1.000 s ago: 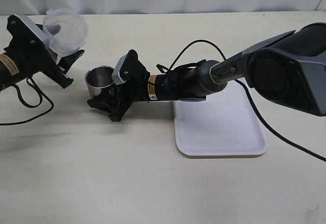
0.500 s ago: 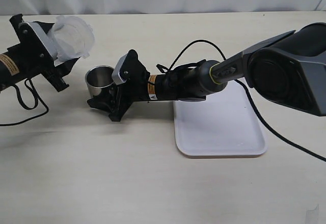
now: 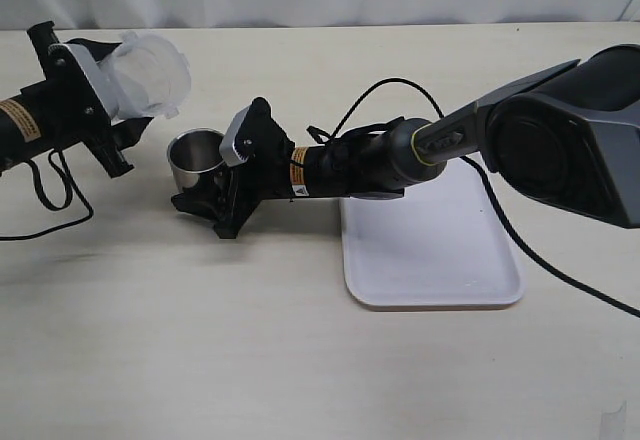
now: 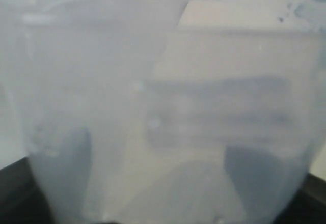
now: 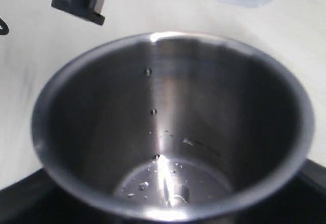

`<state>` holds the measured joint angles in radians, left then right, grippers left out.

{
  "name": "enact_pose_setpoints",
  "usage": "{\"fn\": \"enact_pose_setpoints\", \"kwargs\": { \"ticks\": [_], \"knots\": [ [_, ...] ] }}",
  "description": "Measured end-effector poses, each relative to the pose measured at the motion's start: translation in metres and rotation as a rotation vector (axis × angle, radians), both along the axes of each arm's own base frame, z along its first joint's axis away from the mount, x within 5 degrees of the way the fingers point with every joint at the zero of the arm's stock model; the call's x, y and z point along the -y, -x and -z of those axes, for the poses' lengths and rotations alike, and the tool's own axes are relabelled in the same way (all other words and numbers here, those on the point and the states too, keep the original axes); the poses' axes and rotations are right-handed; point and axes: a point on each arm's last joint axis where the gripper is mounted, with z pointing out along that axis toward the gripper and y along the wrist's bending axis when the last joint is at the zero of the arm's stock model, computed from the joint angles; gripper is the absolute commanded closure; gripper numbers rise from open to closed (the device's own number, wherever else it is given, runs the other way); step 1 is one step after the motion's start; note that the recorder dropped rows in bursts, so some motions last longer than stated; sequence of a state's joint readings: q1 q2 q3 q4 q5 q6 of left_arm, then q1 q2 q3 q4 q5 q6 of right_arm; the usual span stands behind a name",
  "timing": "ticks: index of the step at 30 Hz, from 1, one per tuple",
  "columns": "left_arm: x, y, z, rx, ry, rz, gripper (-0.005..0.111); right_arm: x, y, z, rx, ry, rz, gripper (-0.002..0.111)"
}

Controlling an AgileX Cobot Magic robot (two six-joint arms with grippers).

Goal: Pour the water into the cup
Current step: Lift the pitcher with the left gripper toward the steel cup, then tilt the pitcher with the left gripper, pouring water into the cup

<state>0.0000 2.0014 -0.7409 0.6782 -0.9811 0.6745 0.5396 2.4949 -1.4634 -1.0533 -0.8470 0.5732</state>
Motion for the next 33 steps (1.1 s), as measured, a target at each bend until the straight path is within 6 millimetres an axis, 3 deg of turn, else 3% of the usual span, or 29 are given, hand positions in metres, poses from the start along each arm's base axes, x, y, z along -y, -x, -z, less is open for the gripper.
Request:
{"fn": "enact_pose_setpoints", "kwargs": {
  "ticks": [33],
  "knots": [
    [0.0008, -0.0047, -0.0049, 0.133, -0.152, 0.057, 0.107, 0.0, 0.0, 0.0, 0.0, 0.0, 0.0, 0.104]
  ]
}}
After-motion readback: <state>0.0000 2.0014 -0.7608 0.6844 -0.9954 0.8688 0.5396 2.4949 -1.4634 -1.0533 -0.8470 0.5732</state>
